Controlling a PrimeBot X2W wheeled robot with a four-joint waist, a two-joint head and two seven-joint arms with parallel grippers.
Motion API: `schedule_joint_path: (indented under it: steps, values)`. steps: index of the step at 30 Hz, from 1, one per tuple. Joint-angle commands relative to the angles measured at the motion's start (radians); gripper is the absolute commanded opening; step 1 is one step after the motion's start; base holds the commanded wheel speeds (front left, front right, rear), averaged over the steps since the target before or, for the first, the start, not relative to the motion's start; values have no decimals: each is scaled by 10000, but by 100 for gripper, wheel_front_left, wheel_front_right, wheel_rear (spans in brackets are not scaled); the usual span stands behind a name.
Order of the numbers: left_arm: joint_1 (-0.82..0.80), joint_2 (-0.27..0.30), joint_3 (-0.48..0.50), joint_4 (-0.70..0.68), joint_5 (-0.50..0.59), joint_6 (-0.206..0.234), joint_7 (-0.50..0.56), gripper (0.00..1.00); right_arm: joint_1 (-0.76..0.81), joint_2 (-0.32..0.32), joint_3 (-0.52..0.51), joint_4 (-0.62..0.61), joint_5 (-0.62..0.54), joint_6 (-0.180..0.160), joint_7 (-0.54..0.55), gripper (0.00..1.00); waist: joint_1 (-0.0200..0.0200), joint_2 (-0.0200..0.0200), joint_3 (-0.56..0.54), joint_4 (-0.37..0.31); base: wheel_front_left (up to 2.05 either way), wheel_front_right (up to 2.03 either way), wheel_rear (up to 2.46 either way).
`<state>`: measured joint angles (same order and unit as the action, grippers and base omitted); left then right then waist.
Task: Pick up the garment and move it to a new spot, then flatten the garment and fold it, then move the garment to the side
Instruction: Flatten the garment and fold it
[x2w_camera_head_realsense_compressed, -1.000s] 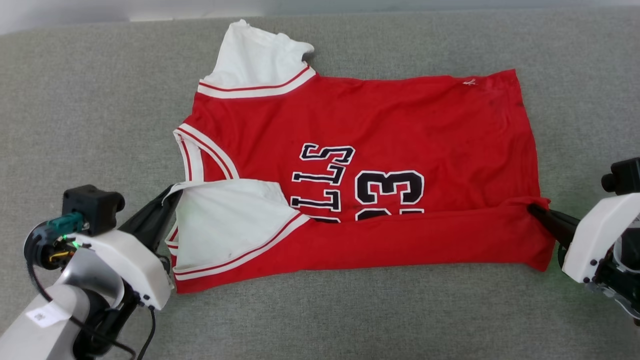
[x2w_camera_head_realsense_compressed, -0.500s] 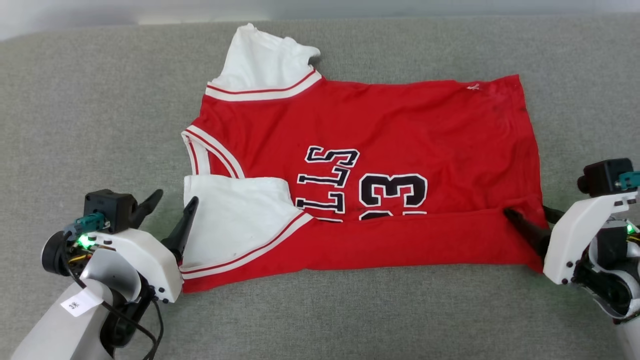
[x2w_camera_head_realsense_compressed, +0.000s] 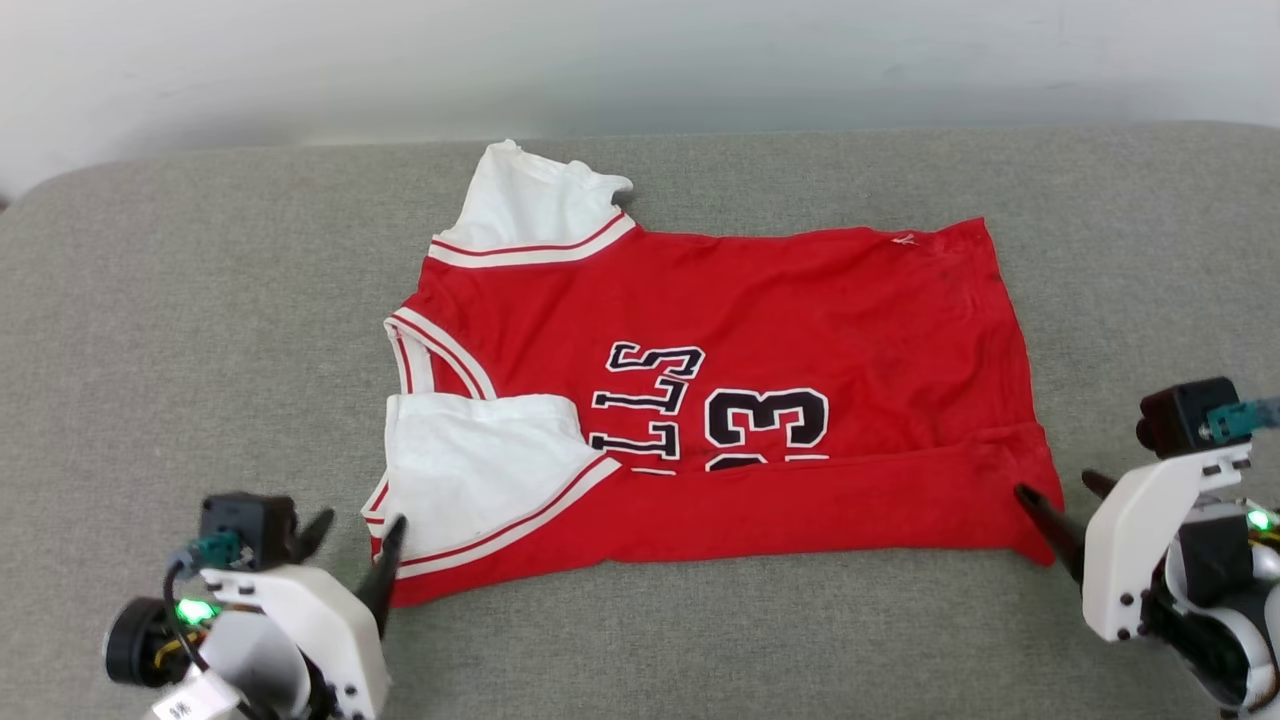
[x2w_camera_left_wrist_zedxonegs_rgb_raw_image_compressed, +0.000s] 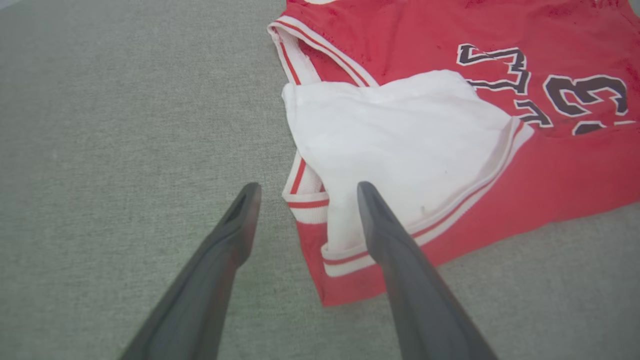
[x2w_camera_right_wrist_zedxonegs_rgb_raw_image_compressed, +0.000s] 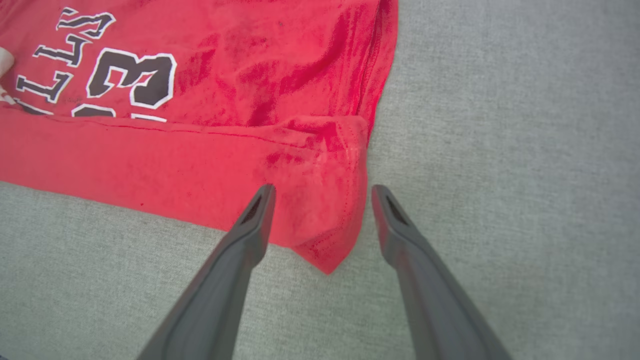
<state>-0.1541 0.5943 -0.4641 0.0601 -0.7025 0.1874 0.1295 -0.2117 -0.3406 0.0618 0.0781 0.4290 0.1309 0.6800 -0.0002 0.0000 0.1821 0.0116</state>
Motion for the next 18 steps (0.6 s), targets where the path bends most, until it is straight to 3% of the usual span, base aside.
schedule_joint_path:
  steps: [1, 7, 12, 18]
  values:
    - [137, 44, -12, -144, -47, 77, 80, 100, 188, 60, -129, -135, -146, -4, 122, 100, 2, 0, -25, -26, 0, 0, 0]
    - [984, 339, -170, -1161, -119, 765, 936, 100, 1127, 943, -909, -1556, -743, -4, 1085, 100, 2, 0, 73, -117, 0, 0, 0]
    - [969, 500, -214, -1202, 150, 1277, 1317, 100, 1475, 1434, -1123, -2338, -913, -4, 1387, 100, 2, 0, 363, -281, 0, 0, 0]
    - [757, 580, -259, -955, 351, 1538, 1494, 100, 1587, 1611, -1218, -2639, -1081, -4, 1457, 100, 2, 0, 752, -466, 0, 0, 0]
